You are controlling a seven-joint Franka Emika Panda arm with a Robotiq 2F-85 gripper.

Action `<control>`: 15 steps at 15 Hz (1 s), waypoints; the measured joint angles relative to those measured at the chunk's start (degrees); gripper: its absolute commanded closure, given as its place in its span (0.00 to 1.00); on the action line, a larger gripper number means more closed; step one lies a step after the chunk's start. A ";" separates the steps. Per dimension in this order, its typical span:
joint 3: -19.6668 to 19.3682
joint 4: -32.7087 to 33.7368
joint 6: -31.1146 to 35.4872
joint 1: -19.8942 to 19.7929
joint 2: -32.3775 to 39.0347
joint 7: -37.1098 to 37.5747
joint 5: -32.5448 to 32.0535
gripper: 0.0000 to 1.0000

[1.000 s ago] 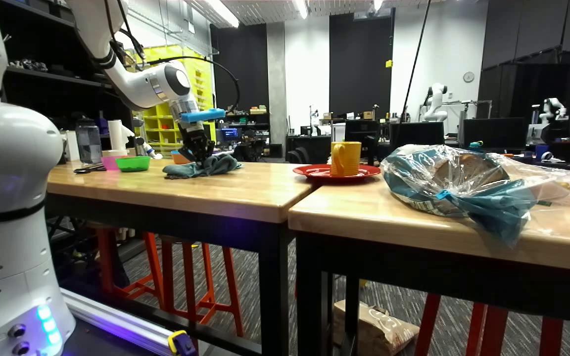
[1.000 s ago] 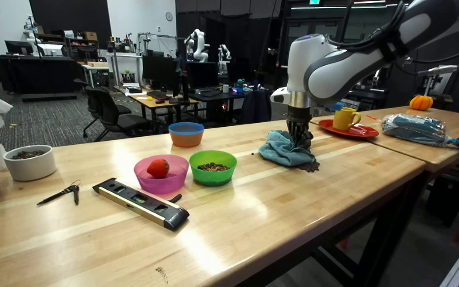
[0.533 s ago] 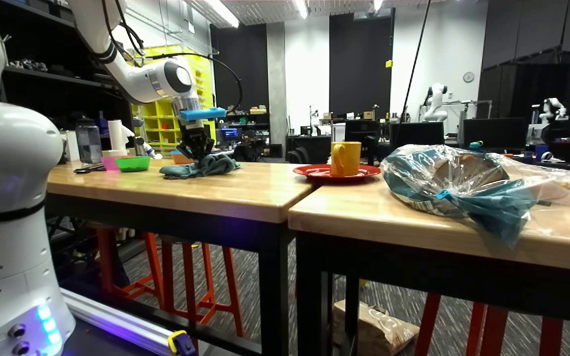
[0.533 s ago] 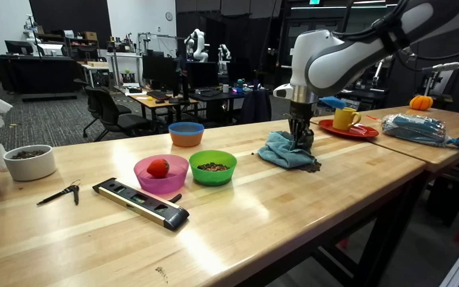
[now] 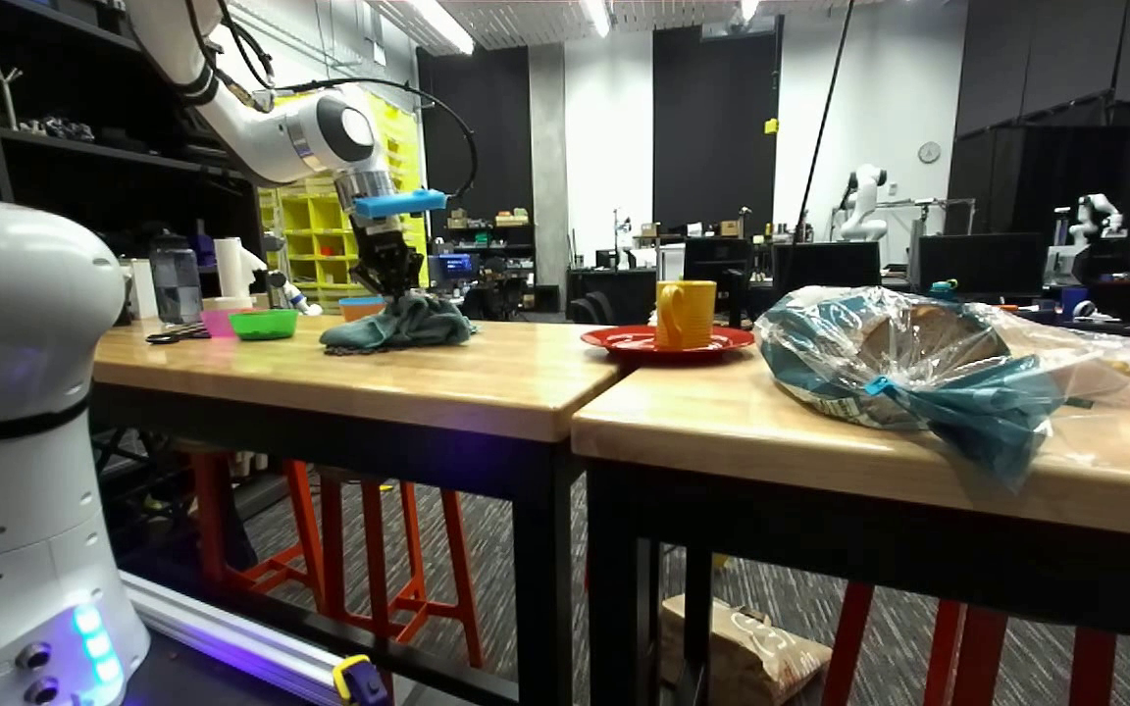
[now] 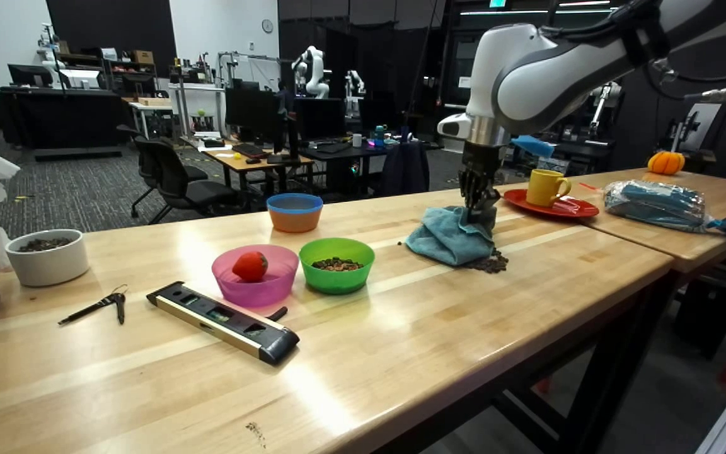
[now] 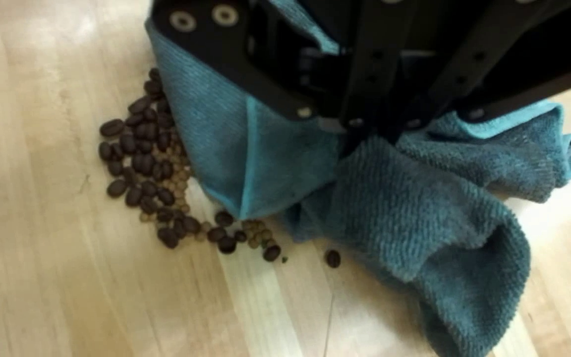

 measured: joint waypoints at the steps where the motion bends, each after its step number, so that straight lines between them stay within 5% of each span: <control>1: -0.02 0.01 -0.07 0.06 -0.77 -0.22 0.09 0.98; 15: -2.46 0.69 5.21 1.98 -11.40 -0.61 3.91 0.98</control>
